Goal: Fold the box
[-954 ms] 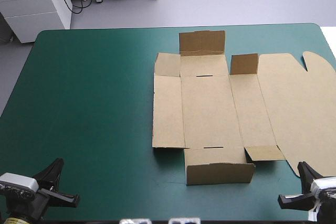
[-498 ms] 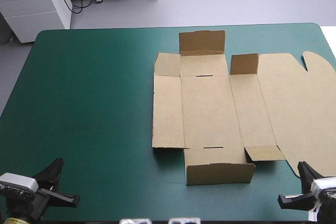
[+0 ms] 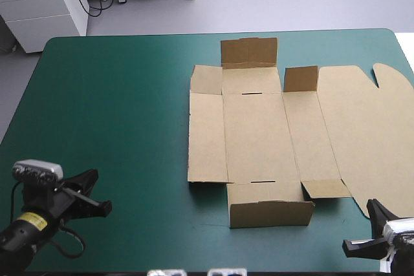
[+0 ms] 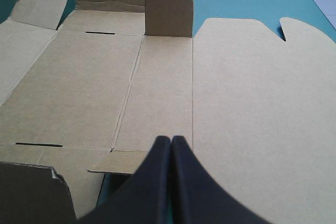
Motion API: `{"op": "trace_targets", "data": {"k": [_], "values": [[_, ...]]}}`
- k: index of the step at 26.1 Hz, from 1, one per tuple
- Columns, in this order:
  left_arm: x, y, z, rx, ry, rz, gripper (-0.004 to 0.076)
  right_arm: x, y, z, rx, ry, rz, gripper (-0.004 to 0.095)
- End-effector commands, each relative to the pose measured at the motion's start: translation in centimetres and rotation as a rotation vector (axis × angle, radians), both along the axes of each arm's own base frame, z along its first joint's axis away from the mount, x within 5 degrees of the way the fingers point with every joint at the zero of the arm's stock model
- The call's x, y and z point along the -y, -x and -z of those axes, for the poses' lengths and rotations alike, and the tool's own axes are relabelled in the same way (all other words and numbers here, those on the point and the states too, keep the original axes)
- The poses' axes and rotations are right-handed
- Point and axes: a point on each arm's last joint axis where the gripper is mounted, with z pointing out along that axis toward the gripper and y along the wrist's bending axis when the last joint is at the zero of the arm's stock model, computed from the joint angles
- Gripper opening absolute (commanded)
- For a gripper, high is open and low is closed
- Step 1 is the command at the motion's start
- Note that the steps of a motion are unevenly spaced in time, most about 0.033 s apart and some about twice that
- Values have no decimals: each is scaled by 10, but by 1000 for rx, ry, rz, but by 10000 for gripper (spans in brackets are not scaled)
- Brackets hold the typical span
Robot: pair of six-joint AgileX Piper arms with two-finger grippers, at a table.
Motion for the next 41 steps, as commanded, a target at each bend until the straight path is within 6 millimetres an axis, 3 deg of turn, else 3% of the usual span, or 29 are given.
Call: {"op": "trace_targets", "data": {"k": [1,6,8,11,14,17,22,27,32,38,41], "values": [[9,-35,-27,2,63,-2,-8,1,5,-13,116,-4,10,-19],[28,-95,-23,-190,79,62,-2,1,5,-13,116,-4,10,-19],[36,-107,-17,-239,109,114,-1,1,5,-13,116,-4,10,-19],[50,-134,0,-361,233,202,11,1,5,-13,116,-4,10,-19],[46,-163,24,-503,467,303,13,1,5,-13,116,-4,10,-19],[40,-175,40,-596,560,328,12,1,5,-13,116,-4,10,-19],[39,-184,67,-723,529,350,12,1,5,-13,116,-4,10,-19],[39,-187,73,-741,524,340,18,1,5,-13,116,-4,10,-19],[38,-187,73,-726,511,346,159,1,5,-13,116,-4,10,-19],[37,-190,74,-721,520,306,494,1,5,-13,116,-4,10,-19],[37,-192,75,-722,530,294,537,1,5,-13,116,-4,10,-19]]}}
